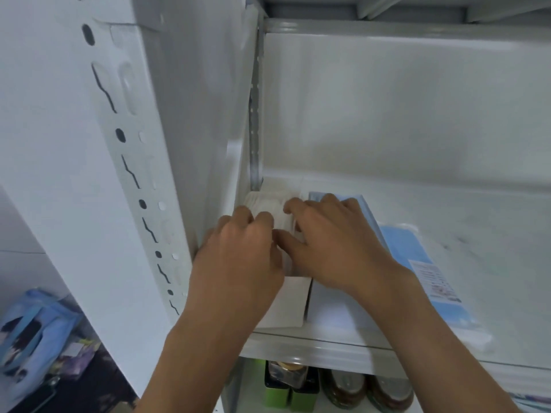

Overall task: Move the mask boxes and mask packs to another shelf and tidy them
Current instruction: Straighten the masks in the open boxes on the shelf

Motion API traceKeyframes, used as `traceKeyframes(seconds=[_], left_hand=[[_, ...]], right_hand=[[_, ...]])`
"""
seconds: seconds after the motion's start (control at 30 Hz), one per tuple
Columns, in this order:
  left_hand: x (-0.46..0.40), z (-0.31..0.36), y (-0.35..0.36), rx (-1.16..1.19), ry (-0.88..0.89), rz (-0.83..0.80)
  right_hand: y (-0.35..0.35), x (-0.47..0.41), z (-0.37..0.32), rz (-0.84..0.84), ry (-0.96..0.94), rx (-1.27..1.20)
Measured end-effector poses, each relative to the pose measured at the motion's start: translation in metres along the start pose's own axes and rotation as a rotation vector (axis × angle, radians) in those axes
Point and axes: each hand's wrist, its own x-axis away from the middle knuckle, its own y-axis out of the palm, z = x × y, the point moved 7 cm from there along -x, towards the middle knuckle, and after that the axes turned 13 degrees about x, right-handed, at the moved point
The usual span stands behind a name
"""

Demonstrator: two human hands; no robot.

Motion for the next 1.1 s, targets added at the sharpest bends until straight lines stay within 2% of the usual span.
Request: traceKeyframes(seconds=[0.07, 0.13, 0.23, 0.33, 0.4, 0.47, 0.53, 0.6, 0.67, 0.77, 0.9, 0.97, 1.1], left_hand=[[-0.006, -0.001, 0.006, -0.07, -0.03, -0.086], [-0.013, -0.007, 0.006, -0.046, -0.091, -0.124], [-0.017, -0.009, 0.008, -0.019, -0.129, -0.139], [-0.015, -0.01, 0.006, 0.089, -0.131, -0.043], [-0.013, -0.008, -0.002, 0.171, -0.088, 0.082], [-0.009, -0.001, -0.006, 0.202, -0.028, 0.147], [-0.005, 0.003, -0.003, 0.198, 0.001, 0.147], [-0.002, 0.002, 0.001, 0.117, -0.009, 0.107], [0.001, 0.0, 0.0, 0.128, -0.008, 0.121], [0.004, 0.001, -0.006, 0.162, 0.006, 0.174], [0.001, -0.005, 0.006, 0.014, -0.055, -0.031], [-0.004, -0.003, 0.005, -0.025, -0.054, -0.054], [-0.016, -0.003, 0.006, -0.174, -0.069, -0.098]], right_hand=[[0.005, -0.009, -0.004, -0.023, -0.017, -0.014], [0.016, -0.015, -0.002, -0.102, -0.014, -0.084], [0.024, -0.02, 0.011, -0.147, 0.069, -0.329], [0.019, -0.023, 0.016, -0.084, 0.127, -0.61], [0.019, -0.024, 0.018, -0.101, 0.155, -0.684], [0.023, -0.023, 0.017, -0.185, 0.142, -0.569], [0.025, -0.021, 0.011, -0.219, 0.088, -0.285], [0.021, -0.019, 0.004, -0.126, 0.057, -0.083], [0.014, -0.016, 0.002, -0.004, 0.078, -0.008], [0.011, -0.011, 0.008, 0.095, 0.053, -0.061], [0.022, -0.005, 0.004, -0.004, -0.083, -0.098], [0.024, -0.003, 0.003, -0.029, -0.086, -0.128], [0.015, 0.002, -0.001, 0.03, -0.167, -0.257]])
